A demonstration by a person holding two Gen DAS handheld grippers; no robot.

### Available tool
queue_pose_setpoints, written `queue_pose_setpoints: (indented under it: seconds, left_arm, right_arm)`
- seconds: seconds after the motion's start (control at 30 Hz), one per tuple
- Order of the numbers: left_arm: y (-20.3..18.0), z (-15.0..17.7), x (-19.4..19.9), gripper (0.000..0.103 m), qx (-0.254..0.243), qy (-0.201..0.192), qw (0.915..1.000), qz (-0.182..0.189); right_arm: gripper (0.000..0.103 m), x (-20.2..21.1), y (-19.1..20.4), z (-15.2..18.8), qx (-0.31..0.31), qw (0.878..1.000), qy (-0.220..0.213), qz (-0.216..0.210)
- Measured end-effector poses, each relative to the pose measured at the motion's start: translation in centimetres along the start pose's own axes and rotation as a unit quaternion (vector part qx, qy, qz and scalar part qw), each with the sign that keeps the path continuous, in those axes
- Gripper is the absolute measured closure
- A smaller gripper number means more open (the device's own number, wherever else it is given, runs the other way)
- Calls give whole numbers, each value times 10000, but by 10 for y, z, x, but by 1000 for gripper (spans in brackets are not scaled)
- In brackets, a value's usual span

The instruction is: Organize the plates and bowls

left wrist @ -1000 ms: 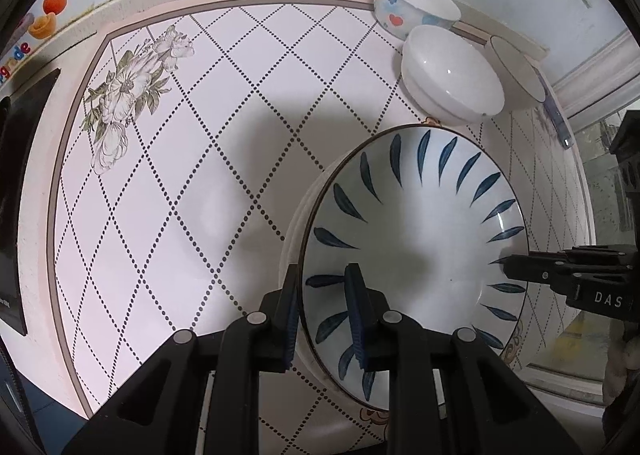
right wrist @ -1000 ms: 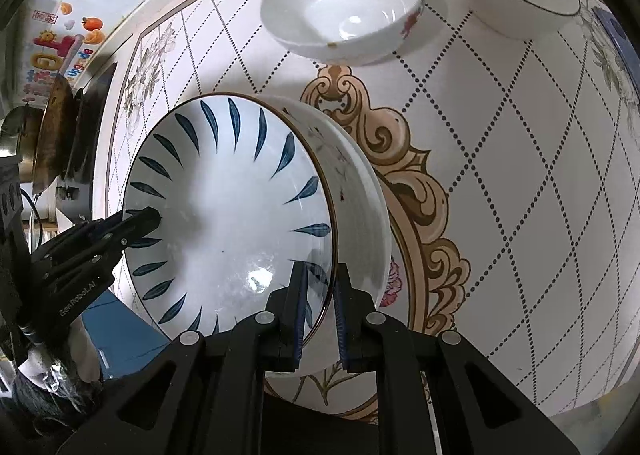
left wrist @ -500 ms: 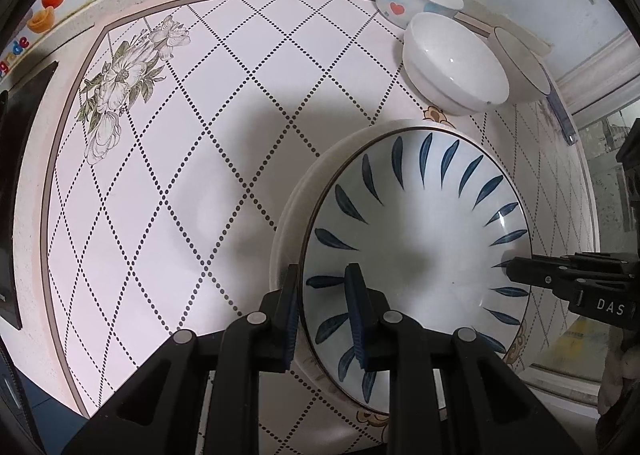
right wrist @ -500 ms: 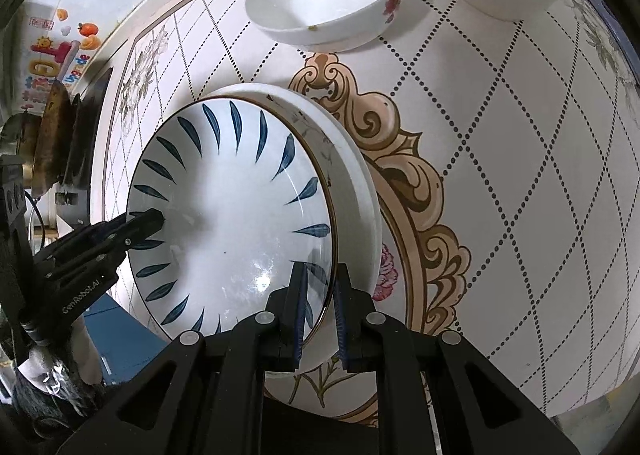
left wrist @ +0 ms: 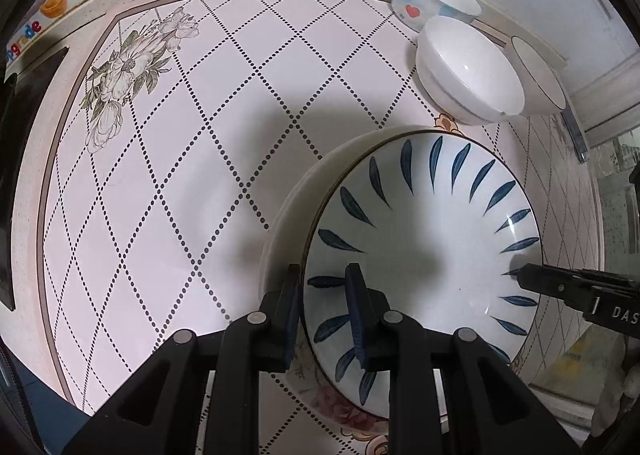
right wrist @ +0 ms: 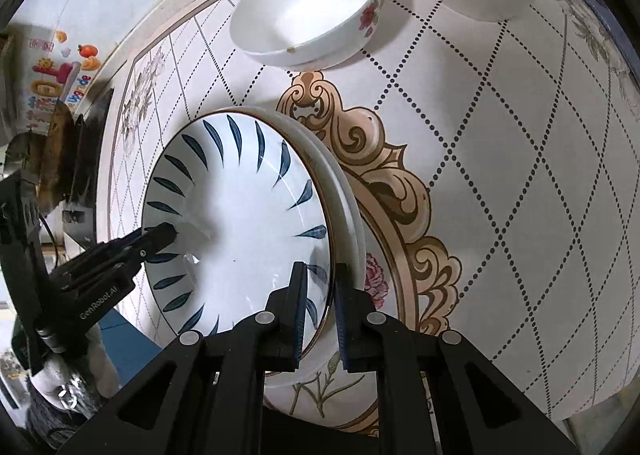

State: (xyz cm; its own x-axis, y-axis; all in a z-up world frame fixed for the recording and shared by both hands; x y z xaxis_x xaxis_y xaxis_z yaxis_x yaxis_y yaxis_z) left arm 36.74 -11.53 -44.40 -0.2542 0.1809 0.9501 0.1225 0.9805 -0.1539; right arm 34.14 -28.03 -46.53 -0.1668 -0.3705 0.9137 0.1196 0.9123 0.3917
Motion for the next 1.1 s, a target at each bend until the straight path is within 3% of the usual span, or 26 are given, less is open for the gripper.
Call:
queue_pose_setpoints:
  seconds: [0.43,0.57,0.77,0.97,1.1]
  left_arm:
    - [7,2,0,83,325,27,9994,-143]
    - [8,5,13,83,374,-40,9991,-218]
    - [-6,8,70,83,63,-521,9979,-378]
    - [-19,22,137,76,-99,-985,9947,-264]
    - [-20,29,173,56,-183,-1217,9921,-256]
  right_arm:
    - [84,5,-7,-1,-149,9994,50,-295]
    - [82,10,-4,1,38,9999,2,-114]
    - [80,43,15,10,549,9969,-443,344]
    - [52,97,44,36,822,9905,-916,614]
    - [27,139,67,60,938,9853,-1268,654]
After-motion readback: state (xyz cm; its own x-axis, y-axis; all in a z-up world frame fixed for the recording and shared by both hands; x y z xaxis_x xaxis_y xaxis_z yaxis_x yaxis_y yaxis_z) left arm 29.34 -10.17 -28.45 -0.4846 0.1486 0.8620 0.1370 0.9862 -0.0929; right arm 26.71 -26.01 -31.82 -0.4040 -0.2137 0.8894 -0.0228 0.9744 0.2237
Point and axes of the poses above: each gripper's, at about its wrist camera, not at the fingertips, and x roughly against the way its jaws point, y to its left, z to its underside, the point moved 9 cm from there along -x, roughly the way its jaws point, and after that the axes turned 6 degrees about -y, right-handed, at the moved point
